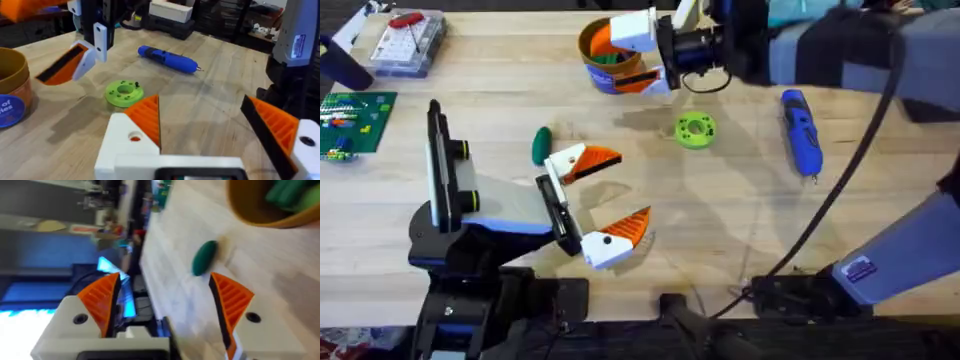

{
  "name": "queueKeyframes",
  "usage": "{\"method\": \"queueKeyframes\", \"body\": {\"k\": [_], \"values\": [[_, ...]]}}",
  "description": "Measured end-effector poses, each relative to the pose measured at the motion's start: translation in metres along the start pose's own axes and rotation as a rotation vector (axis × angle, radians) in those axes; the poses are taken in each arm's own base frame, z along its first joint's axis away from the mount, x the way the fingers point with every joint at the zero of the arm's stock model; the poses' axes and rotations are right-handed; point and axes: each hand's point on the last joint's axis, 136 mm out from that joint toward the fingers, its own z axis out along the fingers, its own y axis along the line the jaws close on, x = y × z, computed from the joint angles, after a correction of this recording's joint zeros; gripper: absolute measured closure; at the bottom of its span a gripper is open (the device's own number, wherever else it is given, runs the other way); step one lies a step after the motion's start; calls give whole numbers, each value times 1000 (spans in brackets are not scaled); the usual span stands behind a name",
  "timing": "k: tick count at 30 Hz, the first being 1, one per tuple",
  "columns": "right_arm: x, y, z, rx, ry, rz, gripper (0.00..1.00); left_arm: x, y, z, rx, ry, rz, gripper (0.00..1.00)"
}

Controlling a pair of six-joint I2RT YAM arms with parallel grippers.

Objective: Pick up the gripper from the table and insert it into the empty holder that is missing its gripper. Then pick up a screw, insert it into the mounting hole, and use the screwdriver to tighten it. Finally, clean up the table by picking up the vegetable and placing it into the bucket.

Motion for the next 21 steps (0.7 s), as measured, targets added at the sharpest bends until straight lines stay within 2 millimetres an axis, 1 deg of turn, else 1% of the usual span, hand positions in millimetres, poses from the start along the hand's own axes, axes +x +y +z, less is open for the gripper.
{"method": "queueKeyframes", "body": {"k": [3,5,8,10,12,14,16,19,21], "values": [[0,-10,-8,144,9,-23,6,0,0,0,1,0,0,16],[2,-10,-21,255,22,-56,5,0,0,0,1,0,0,16],[-2,4,-46,393,22,-159,5,0,0,0,1,0,0,16],[-4,15,-67,484,21,-225,5,0,0,0,1,0,0,16],[-4,22,-88,572,20,-276,5,0,0,0,1,0,0,16],[0,23,-108,666,27,-307,5,0,0,0,1,0,0,16],[5,18,-127,759,40,-320,5,0,0,0,1,0,0,16],[18,9,-150,885,72,-316,5,0,0,0,1,0,0,16],[25,9,-164,945,80,-322,5,0,0,0,1,0,0,16]]}}
